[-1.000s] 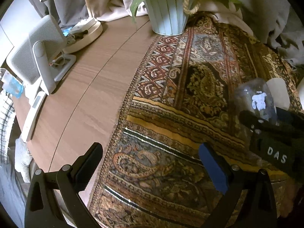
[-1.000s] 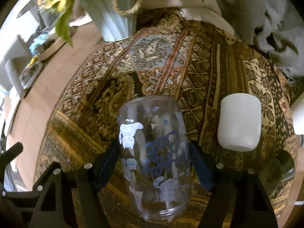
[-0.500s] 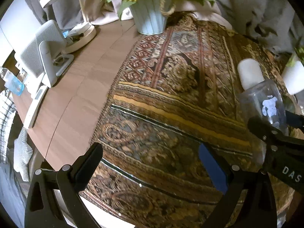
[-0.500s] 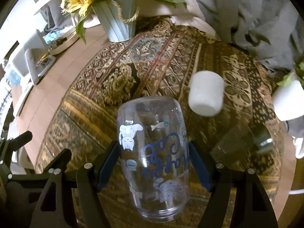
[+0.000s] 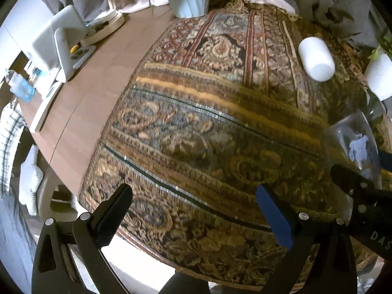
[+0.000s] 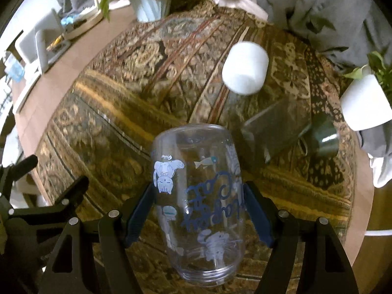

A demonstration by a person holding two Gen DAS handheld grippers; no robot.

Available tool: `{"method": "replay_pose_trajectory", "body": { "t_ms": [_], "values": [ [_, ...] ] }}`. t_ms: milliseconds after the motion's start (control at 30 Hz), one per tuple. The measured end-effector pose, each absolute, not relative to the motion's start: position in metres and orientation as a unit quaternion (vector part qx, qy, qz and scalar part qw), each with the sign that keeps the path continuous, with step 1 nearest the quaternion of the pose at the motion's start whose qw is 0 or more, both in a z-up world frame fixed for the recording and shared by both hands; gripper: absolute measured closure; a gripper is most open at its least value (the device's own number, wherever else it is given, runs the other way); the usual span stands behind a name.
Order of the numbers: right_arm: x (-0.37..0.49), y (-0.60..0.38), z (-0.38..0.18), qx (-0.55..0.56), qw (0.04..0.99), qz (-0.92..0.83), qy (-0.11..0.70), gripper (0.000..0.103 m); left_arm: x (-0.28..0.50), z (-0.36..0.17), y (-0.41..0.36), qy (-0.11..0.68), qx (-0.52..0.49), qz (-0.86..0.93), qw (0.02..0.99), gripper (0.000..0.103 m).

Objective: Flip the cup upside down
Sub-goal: 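Close the right gripper around the jar's body and lift it, then rotate the right gripper to turn the jar's open mouth toward the table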

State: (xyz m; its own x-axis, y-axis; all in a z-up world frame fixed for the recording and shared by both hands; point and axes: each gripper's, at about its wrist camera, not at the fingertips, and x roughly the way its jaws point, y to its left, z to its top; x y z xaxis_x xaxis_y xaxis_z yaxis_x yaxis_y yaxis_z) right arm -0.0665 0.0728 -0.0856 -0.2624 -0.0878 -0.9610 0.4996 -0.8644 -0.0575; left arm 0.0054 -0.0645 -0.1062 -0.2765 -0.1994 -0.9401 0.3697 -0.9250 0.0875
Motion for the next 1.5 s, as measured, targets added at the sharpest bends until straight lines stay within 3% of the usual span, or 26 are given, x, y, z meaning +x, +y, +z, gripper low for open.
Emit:
{"method": "replay_pose_trajectory", "body": {
  "t_ms": [600,667,1267,1500],
  "values": [
    [-0.038,0.058,-0.105,0.571,0.248,-0.745,0.240,0.029,0.047,-0.121,-0.071,0.105,0.575,-0.776,0.240,0.000],
    [-0.036,0.059,-0.098,0.562,0.245,-0.753,0.238,0.022,0.047,-0.117,-0.072,0.106,0.571,-0.779,0.236,0.000],
    [-0.031,0.093,-0.038,0.549,0.188,-0.809,0.096,0.021,0.029,-0.056,-0.068,0.068,0.534,-0.829,0.150,0.000],
    [-0.016,0.116,-0.023,0.544,0.121,-0.830,0.017,0.021,0.011,-0.038,-0.040,-0.031,0.519,-0.853,0.043,0.000]
  ]
}}
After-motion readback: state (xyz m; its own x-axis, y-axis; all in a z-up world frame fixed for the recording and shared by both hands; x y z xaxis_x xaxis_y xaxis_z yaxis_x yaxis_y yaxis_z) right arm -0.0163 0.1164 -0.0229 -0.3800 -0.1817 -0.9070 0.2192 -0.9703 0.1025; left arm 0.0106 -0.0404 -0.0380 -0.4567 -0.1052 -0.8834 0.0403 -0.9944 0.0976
